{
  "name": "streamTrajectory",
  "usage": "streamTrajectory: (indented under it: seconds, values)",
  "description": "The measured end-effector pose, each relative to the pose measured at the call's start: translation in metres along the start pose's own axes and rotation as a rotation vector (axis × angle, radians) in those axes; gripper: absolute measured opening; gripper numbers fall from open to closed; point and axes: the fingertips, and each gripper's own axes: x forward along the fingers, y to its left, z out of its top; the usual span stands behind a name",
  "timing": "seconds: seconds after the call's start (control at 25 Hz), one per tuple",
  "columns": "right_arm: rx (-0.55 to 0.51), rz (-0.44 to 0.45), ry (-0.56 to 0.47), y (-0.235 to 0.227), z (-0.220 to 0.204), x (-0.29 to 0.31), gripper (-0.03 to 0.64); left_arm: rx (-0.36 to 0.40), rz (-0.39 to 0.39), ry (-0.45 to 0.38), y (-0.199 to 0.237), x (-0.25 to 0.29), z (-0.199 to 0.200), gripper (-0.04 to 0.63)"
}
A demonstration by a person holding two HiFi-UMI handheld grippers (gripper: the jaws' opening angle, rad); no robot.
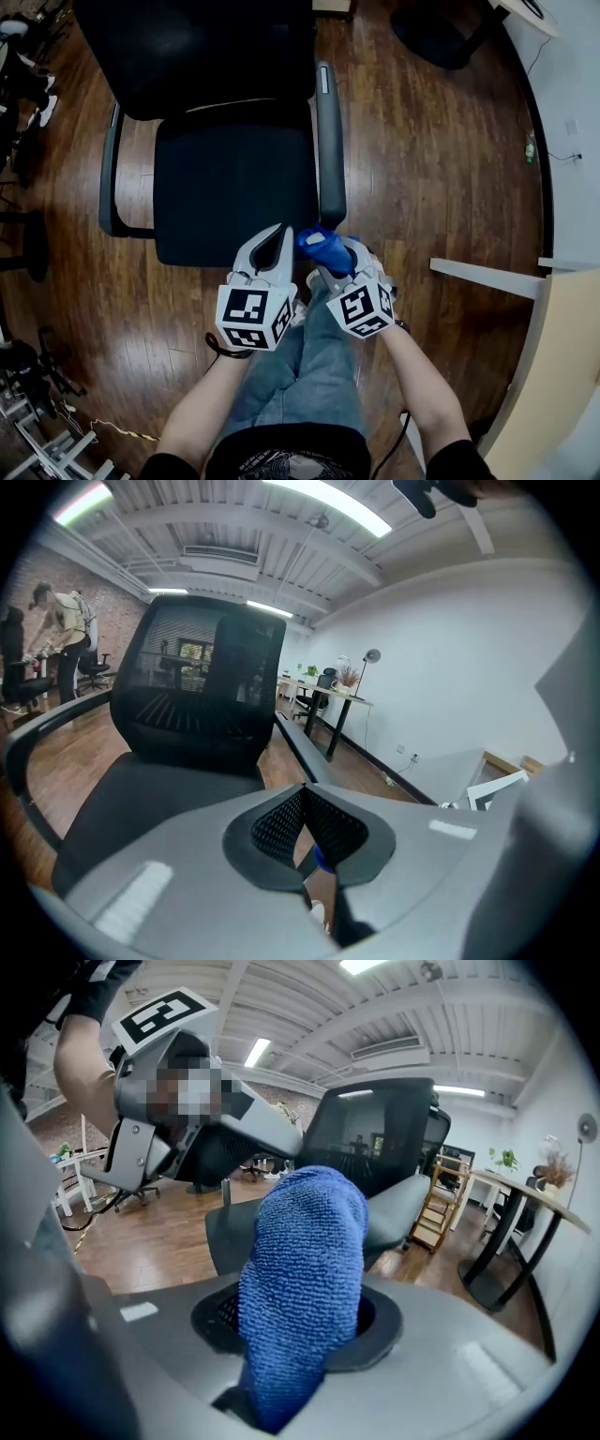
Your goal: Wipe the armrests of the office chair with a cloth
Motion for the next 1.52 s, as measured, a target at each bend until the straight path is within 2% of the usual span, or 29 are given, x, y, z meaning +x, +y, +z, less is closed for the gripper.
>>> streamTrajectory:
  seconds: [0.2,0.44,0.64,0.88,1.12,1.32,1.52]
  values:
    - [0.035,-0.01,0.023,-0.001,-0.022,0.007,0.137,0.019,-0.009,0.019,-0.005,0.003,-0.011,0.003]
    - [0.04,-0.009,-0.008,-0.002,-0.008,-0.002,0.137,0.036,-0.004,0.019,-0.009,0.003,-0.004,0.004]
    - [0.077,-0.039,-0.05,-0.015,0.018,-0.025,0.137,0.036,-0.011,0.005,-0.02,0.002,0.016,0.003]
    - [0.172,-0.127,-0.115,-0.05,0.059,-0.068,0.137,0.036,-0.046,-0.028,-0.05,0.0,0.051,0.003]
    - [0.182,-0.188,-0.197,-0.084,0.111,-0.102,0.137,0.033,-0.081,-0.075,-0.081,0.002,0.089,0.003]
    - [0.183,-0.194,-0.251,-0.12,0.137,-0.102,0.137,0.024,-0.061,-0.116,-0.081,0.018,0.117,0.003]
    - [0.172,-0.174,-0.279,-0.168,0.15,-0.077,0.137,0.033,-0.017,-0.121,-0.069,0.057,0.143,0.003]
